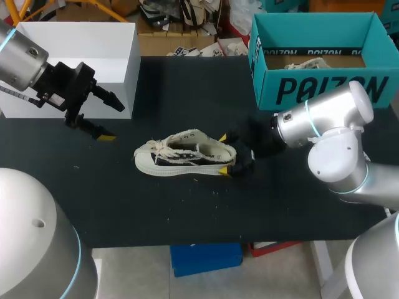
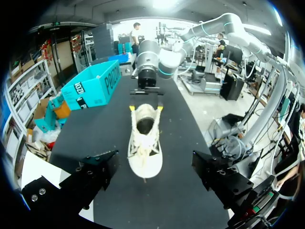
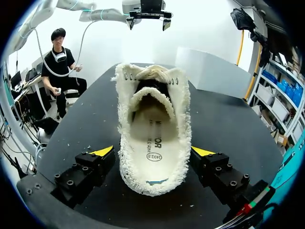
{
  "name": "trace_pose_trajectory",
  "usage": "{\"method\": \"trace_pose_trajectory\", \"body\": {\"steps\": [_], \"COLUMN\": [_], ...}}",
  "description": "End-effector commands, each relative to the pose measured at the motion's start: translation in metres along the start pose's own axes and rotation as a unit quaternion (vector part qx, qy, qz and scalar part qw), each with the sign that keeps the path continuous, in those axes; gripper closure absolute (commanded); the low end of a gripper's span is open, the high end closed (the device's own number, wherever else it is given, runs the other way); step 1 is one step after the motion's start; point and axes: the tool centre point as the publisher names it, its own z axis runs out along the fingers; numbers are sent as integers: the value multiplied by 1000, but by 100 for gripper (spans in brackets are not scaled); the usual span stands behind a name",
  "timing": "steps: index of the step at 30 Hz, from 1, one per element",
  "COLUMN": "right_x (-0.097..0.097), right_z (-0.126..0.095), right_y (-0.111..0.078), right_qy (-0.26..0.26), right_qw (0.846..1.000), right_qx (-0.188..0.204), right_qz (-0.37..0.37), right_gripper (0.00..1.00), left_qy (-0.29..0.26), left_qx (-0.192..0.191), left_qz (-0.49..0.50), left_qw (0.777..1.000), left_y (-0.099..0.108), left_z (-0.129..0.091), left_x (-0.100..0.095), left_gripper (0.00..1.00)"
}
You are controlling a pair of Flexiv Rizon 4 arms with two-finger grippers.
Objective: Take the shoe out of the shoebox, open the shoe tongue, remove and reinsert the insole, then place the shoe into the shoebox
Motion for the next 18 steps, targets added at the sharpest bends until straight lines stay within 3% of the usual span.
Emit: {"method": "trace_pose_trajectory", "body": {"steps": [1,12,13,14,18], "right_x": [-1,0,0,0,0], "right_z": [6,10,10,10,10], "right_y": [-4,-10,-10,-10,-10], "right_qy": [0,11,10,10,10], "right_qw": [1000,1000,1000,1000,1000], "right_qx": [-2,-3,2,2,2], "right_qz": [3,6,9,9,9], "right_gripper": [0,0,71,100,100], "left_qy": [-1,-1,-1,-1,-1], "left_qx": [0,0,0,0,0], "left_qz": [1,1,1,1,1], "left_qw": [1000,1000,1000,1000,1000], "left_y": [1,1,1,1,1], "left_z": [1,1,1,1,1], "left_x": [0,0,0,0,0], "left_gripper": [0,0,0,0,0]}}
